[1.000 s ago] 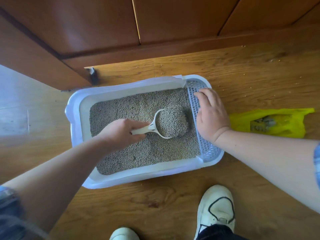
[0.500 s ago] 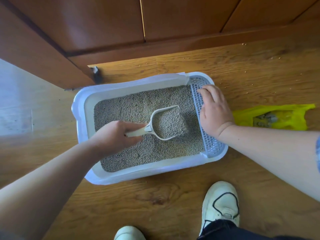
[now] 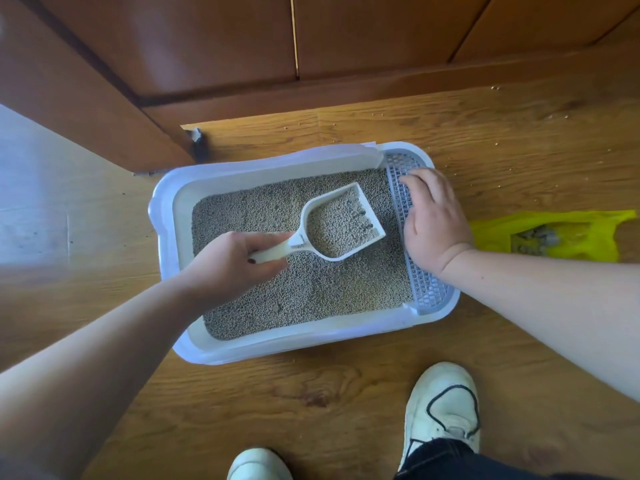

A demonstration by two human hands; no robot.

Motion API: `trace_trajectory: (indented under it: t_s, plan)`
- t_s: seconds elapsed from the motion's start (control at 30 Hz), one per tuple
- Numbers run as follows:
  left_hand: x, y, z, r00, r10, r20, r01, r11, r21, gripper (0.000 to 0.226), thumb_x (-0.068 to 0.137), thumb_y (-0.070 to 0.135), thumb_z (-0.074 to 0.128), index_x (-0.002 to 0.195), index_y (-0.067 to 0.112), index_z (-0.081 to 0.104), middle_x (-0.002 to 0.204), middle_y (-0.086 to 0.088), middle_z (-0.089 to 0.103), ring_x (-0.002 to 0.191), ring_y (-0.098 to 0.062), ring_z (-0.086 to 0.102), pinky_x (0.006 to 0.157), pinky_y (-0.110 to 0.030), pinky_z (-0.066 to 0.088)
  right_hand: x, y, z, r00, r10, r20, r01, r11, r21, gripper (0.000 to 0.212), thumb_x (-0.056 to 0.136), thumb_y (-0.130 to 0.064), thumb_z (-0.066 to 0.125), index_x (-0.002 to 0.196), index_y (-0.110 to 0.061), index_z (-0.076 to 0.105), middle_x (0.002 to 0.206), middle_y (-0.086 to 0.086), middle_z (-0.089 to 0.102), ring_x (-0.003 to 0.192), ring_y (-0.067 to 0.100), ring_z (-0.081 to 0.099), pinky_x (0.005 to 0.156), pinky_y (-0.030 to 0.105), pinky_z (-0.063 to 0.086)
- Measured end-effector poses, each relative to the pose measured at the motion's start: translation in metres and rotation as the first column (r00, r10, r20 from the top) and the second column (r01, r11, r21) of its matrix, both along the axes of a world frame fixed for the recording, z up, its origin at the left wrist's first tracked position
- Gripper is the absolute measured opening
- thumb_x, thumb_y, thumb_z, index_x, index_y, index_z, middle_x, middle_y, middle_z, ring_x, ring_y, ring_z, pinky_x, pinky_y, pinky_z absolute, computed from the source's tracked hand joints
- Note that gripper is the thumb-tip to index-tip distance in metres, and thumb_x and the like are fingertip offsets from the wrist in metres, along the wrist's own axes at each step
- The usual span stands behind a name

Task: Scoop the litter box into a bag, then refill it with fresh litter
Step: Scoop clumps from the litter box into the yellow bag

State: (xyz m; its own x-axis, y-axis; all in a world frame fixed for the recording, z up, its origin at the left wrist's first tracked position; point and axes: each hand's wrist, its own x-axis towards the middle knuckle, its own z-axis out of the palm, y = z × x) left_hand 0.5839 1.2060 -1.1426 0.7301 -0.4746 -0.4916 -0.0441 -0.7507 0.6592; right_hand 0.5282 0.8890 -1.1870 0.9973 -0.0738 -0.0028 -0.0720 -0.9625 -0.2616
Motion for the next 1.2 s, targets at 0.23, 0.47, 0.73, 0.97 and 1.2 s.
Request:
trace_trajectory:
  t_s: [0.23,0.47,0.73,0.97,1.2]
  plan:
    - [0.009,-0.001,0.000,0.995,-0.100,0.029,0.096,0.987,0.126,0.037,0.084,0.042,0.071,0.108,0.067,0.057,0.059,0.013,0.063,0.048,-0.006,0.053,0.056,-0.021,0.047,0.001,-0.001,0.000,1.000,-0.001,-0.007,0.001,1.000,0.000,0.050,0.085,-0.006,0.041,0.135,-0.004,0.047,0.138,0.011,0.043,0.135,0.028,0.036,0.120,0.036,0.024]
    - [0.012,-0.001,0.000,0.987,-0.155,0.028,0.147,0.969,0.197,0.041,0.084,0.046,0.069,0.112,0.070,0.052,0.063,0.011,0.065,0.055,-0.012,0.059,0.057,-0.023,0.048,0.000,-0.001,0.000,1.000,0.002,-0.009,-0.002,1.000,0.003,0.050,0.085,-0.005,0.041,0.134,-0.004,0.047,0.138,0.012,0.042,0.135,0.028,0.036,0.121,0.035,0.023]
    - [0.013,-0.009,-0.001,0.976,-0.218,0.025,0.205,0.947,0.248,0.035,0.092,0.048,0.059,0.127,0.045,0.057,0.067,0.013,0.063,0.060,-0.001,0.059,0.056,-0.019,0.043,0.000,-0.002,0.000,1.000,0.005,-0.007,-0.005,1.000,0.007,0.050,0.085,-0.006,0.041,0.134,-0.004,0.047,0.138,0.012,0.042,0.135,0.029,0.036,0.120,0.037,0.024]
    - [0.024,-0.020,0.010,0.929,-0.317,0.192,0.230,0.899,0.373,0.031,0.096,0.036,0.052,0.126,0.040,0.052,0.086,0.002,0.066,0.079,-0.026,0.063,0.068,-0.032,0.048,0.000,-0.004,-0.001,1.000,-0.003,0.002,0.003,1.000,0.029,0.050,0.084,-0.005,0.041,0.133,-0.005,0.048,0.138,0.011,0.043,0.135,0.028,0.036,0.120,0.035,0.023]
    - [0.032,-0.024,0.004,0.839,-0.353,0.414,0.223,0.917,0.330,0.044,0.094,0.048,0.041,0.137,0.050,0.049,0.095,0.008,0.056,0.093,-0.024,0.060,0.076,-0.038,0.053,0.001,-0.005,-0.001,1.000,-0.002,0.013,0.002,0.999,0.038,0.051,0.083,-0.008,0.041,0.132,-0.005,0.050,0.136,0.012,0.044,0.133,0.029,0.037,0.119,0.037,0.025]
